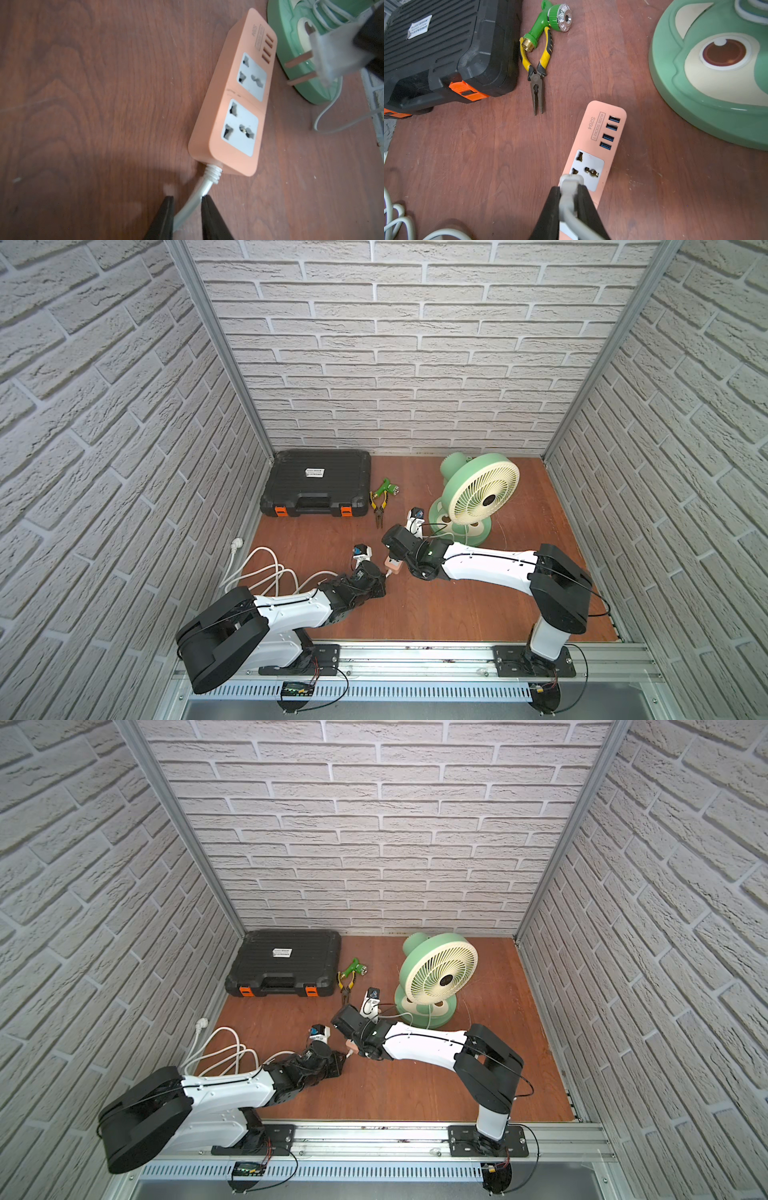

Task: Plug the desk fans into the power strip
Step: Insert the plug into the socket.

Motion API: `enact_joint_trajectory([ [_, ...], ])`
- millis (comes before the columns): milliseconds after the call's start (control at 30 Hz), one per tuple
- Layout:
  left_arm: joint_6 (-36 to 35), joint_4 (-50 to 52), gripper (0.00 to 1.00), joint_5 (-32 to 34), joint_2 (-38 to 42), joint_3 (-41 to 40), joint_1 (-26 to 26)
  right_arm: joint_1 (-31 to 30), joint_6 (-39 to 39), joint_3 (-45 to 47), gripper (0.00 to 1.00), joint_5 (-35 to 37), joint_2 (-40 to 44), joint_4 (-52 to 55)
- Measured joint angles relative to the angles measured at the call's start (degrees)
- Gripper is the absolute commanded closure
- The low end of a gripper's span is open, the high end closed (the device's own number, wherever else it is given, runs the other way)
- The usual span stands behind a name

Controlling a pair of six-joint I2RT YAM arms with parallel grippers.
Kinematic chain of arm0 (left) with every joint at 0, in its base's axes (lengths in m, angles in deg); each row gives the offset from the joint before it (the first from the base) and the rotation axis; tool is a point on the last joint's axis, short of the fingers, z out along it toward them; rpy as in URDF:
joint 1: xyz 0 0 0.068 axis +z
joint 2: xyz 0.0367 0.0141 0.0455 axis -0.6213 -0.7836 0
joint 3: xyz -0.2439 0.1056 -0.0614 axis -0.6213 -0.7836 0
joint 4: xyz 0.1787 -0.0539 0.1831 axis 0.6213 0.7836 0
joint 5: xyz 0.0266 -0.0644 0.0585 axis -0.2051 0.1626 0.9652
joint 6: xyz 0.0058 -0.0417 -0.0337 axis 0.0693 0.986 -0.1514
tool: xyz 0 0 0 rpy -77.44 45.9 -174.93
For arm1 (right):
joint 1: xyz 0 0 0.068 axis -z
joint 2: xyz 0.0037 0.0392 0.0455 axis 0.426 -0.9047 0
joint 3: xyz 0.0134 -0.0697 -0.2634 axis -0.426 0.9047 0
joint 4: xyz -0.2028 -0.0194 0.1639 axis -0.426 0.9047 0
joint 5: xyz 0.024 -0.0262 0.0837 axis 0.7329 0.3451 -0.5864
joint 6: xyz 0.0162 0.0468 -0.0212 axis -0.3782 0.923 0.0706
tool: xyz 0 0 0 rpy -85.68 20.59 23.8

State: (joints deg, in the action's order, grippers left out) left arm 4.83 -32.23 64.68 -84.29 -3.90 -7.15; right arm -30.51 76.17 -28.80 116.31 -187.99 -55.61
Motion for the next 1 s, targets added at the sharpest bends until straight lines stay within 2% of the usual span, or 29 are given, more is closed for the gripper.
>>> enact_joint_trajectory([
  [367,1.55,-3.39,0.8,1.42,-1.2,-1.09,-1.14,-0.81,0.04,-0.24,0.98,0.2,-2.03,0.81],
  [1000,2.36,-6.6,0.86,2.64,-2.03,-2.16,-1.97,-2.86,-0.2,-6.27,0.97,6.91,-5.81,5.7],
])
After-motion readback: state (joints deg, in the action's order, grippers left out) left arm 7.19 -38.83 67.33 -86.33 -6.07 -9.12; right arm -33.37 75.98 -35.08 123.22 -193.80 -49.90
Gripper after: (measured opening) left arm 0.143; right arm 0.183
